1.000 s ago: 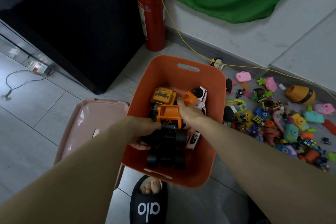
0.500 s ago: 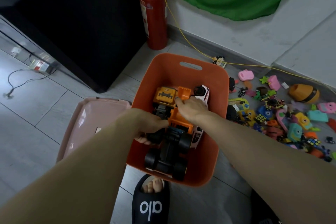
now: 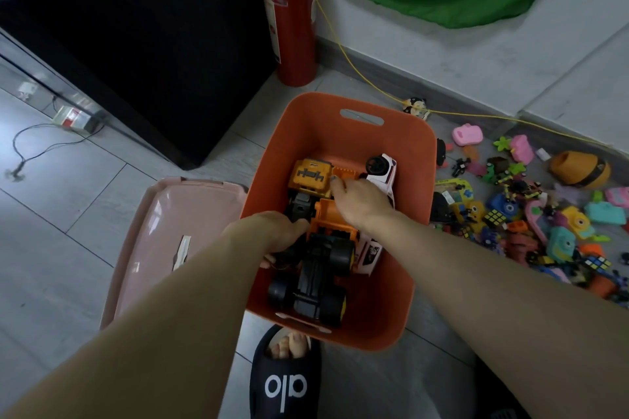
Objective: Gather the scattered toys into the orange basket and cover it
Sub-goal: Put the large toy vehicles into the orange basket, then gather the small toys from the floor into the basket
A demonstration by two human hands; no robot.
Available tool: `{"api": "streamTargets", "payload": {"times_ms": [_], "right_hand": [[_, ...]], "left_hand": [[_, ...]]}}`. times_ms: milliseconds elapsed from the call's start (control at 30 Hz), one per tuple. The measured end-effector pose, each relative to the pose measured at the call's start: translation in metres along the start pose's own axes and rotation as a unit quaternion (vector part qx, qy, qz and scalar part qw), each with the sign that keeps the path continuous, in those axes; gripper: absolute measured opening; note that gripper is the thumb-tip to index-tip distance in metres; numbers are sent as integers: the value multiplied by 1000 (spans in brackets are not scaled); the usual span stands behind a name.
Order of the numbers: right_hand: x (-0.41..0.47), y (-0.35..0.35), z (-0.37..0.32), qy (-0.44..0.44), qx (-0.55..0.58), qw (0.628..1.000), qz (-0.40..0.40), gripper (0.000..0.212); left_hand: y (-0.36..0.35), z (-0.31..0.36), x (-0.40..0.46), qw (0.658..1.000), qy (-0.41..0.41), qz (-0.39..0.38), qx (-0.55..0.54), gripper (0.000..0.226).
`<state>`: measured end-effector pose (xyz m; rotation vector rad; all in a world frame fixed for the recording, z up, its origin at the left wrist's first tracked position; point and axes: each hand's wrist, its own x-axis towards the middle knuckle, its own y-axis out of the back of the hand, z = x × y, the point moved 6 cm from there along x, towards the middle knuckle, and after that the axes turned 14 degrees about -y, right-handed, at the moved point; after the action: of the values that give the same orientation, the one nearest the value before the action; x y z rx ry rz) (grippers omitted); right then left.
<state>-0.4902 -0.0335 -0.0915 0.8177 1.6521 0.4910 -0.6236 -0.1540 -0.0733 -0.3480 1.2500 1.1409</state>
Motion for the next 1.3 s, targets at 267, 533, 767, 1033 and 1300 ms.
{"api": "streamTargets", "payload": {"times_ms": [267,533,767,1033,1300], "right_hand": [[-27,-12,25,1,137,989,63,62],[-82,-25,26,9,205,977,63,54],[-87,-43,22,76,135,975,158,53],[-76,-35,19,58,94,990,89,48],[-99,65,45,42,111,989,93,49]], "left_hand": [[-13,-2,-19,996,-5,-66,-60,127],[-15,-17,-17,994,-61,-59,73,132],[-12,-16,-14,967,-170,80,171,79],[1,-11,-14,985,-89,0,144,111],[7,67,-62,946,-80,65,307,110]]}}
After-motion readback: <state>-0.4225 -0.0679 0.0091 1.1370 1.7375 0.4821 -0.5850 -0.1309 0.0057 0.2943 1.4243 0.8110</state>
